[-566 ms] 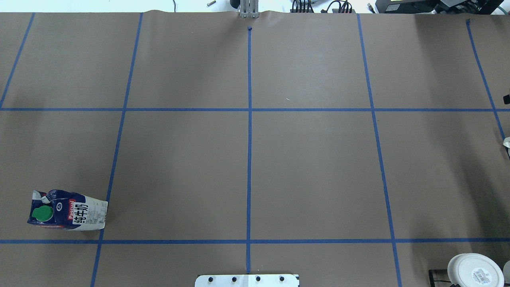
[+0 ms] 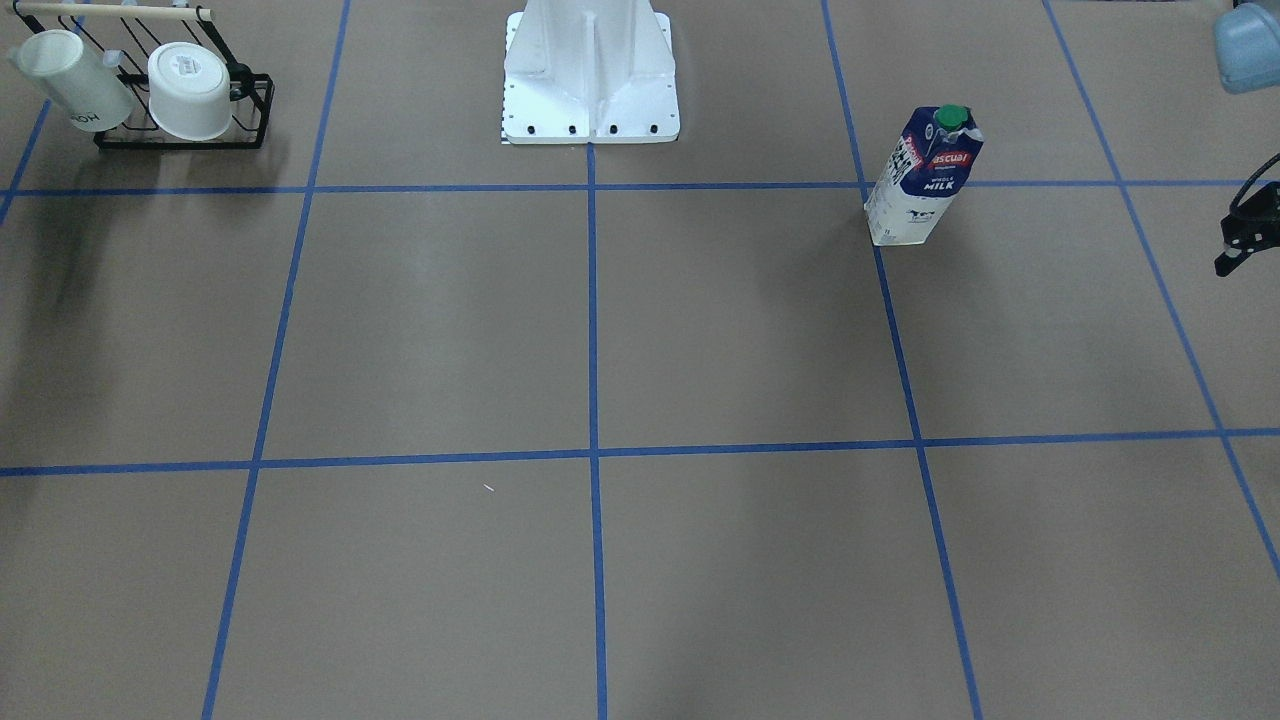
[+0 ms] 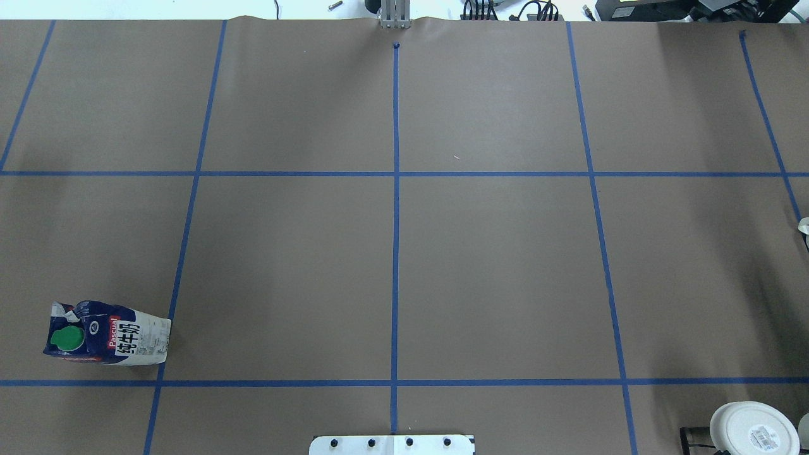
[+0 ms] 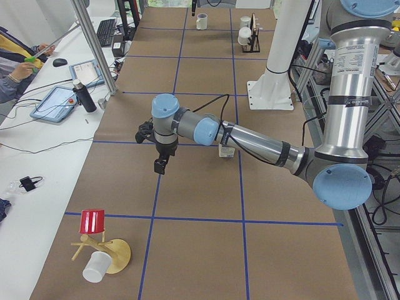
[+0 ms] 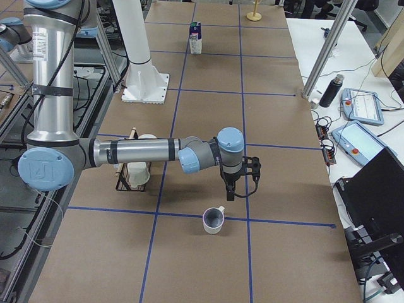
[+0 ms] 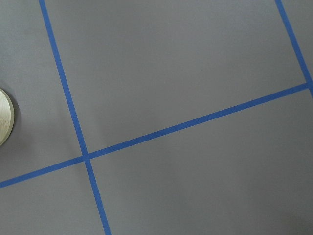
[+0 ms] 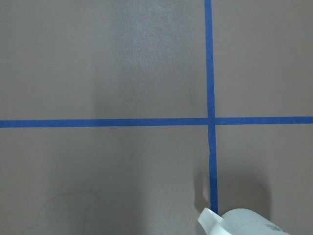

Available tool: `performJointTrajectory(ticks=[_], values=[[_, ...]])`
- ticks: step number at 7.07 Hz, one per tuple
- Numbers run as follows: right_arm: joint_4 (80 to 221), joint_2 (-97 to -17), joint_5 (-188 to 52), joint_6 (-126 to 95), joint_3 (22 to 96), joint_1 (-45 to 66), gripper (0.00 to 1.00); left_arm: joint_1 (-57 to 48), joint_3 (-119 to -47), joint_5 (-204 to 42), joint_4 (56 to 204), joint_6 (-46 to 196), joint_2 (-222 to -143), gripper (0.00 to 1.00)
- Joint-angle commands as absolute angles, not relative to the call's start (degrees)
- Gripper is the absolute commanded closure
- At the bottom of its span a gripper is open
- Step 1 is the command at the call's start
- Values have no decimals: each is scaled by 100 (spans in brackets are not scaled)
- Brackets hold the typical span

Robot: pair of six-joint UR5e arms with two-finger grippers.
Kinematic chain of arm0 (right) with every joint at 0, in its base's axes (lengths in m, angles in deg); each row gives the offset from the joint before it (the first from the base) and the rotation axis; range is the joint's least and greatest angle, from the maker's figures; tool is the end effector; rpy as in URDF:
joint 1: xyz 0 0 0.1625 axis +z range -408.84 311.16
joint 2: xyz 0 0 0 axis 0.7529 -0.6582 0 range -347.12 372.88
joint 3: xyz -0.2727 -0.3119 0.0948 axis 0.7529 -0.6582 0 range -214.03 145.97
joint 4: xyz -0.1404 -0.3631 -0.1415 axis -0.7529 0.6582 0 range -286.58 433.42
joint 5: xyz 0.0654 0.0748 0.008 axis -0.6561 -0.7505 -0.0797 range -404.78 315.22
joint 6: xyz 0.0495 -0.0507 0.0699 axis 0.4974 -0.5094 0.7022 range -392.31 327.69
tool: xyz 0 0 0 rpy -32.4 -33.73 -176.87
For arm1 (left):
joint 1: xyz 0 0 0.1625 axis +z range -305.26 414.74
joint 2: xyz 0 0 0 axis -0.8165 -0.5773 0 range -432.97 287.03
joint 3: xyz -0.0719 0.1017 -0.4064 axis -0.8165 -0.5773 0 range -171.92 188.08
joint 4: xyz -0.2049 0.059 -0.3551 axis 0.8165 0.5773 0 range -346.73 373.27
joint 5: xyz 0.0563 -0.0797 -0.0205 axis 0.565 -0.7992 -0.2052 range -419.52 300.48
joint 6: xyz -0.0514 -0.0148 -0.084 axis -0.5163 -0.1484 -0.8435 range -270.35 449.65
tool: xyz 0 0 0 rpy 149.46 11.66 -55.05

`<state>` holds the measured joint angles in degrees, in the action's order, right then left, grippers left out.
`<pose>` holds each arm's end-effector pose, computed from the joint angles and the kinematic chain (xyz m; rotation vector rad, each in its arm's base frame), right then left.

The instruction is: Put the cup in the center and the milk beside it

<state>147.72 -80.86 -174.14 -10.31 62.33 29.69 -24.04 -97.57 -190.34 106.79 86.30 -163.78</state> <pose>-0.0273 -0.4871 0.6104 0.0979 -0.7402 0.0655 0.0307 -0.5053 0.5131 0.2423 0.7434 0.2545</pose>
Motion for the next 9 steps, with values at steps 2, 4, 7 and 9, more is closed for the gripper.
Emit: performJointTrajectory(ticks=[2,4,7,9], values=[[14725,-8150,-17390,-1060,6124,2973,0,-2383,-9607,-19021,10767,8631,-16332,2],[14752,-8318,-17590,-1768,5723,3392,0,-2383,-9616,-19013,10776,8639,-16358,2],[14734,-8301,-18005,-2731,4957,3606,0,-2383,-9581,-19013,10767,8639,-16375,2],[14725,-8388,-18023,-2792,4912,3633,0,-2383,-9607,-19021,10776,8639,-16367,2]])
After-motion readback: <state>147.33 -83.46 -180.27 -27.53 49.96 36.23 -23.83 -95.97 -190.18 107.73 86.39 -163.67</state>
